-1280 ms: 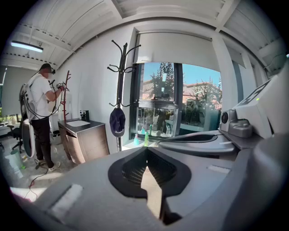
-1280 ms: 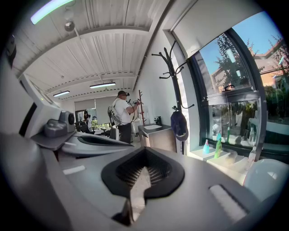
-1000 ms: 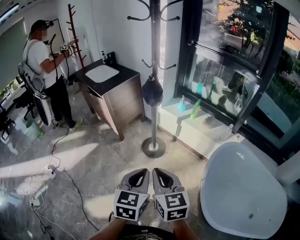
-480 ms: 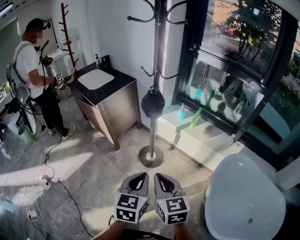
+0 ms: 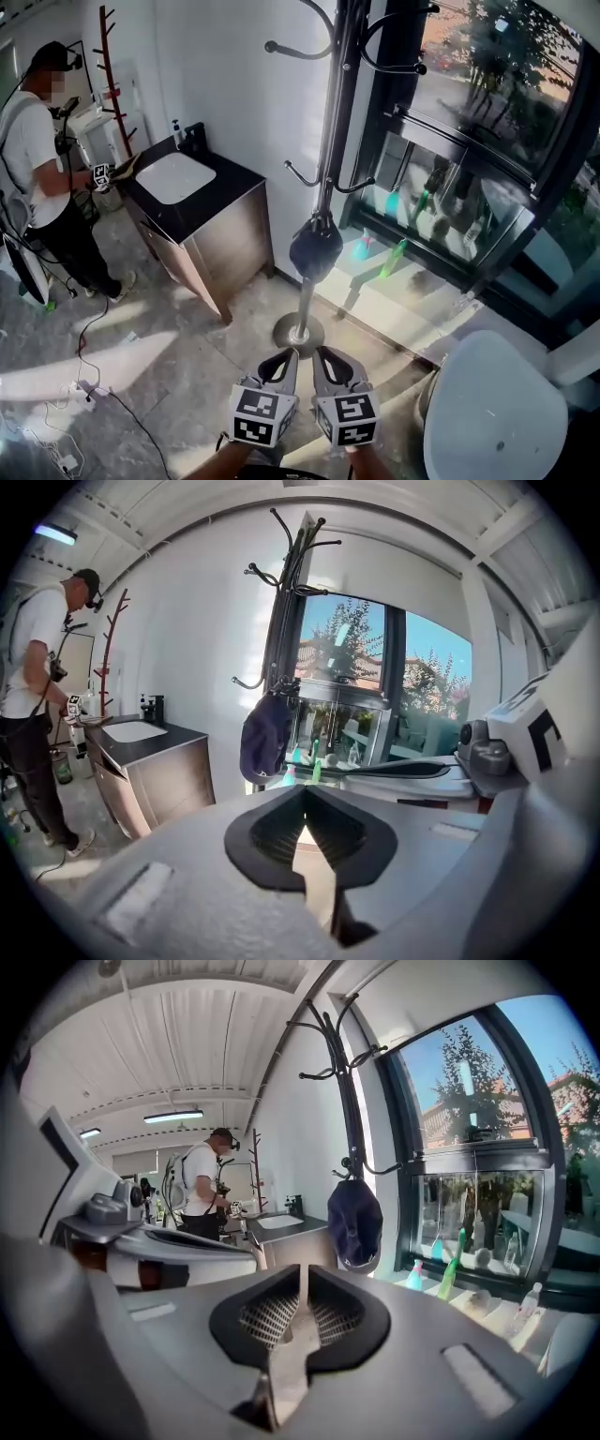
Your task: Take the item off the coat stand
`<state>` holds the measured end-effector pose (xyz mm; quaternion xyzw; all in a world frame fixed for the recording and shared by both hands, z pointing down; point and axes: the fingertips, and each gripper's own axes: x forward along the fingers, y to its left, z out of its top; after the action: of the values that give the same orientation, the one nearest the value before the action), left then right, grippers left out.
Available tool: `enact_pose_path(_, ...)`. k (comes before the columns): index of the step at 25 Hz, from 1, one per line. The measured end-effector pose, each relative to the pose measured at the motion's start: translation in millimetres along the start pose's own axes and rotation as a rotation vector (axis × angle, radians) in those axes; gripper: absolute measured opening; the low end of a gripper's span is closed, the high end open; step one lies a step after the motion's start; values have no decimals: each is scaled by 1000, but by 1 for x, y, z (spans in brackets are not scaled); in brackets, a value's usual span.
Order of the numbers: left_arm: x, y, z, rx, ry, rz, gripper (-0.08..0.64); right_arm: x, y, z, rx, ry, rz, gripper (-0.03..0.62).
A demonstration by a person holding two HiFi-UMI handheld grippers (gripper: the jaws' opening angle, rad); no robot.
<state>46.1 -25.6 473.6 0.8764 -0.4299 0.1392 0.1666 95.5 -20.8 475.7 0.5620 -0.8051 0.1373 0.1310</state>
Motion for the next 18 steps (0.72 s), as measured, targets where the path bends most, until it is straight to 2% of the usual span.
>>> enact_pose_path(5, 21, 31, 24, 29, -11, -45, 3, 41, -10, 21, -17, 3, -71, 23)
enact_pose_path(11, 41, 61, 32, 56, -2, -90, 3, 73, -31, 36, -12, -8, -185, 38)
enact_pose_path(18, 58, 87, 41, 46, -3, -87, 3, 103, -51, 48, -10, 0, -238, 76)
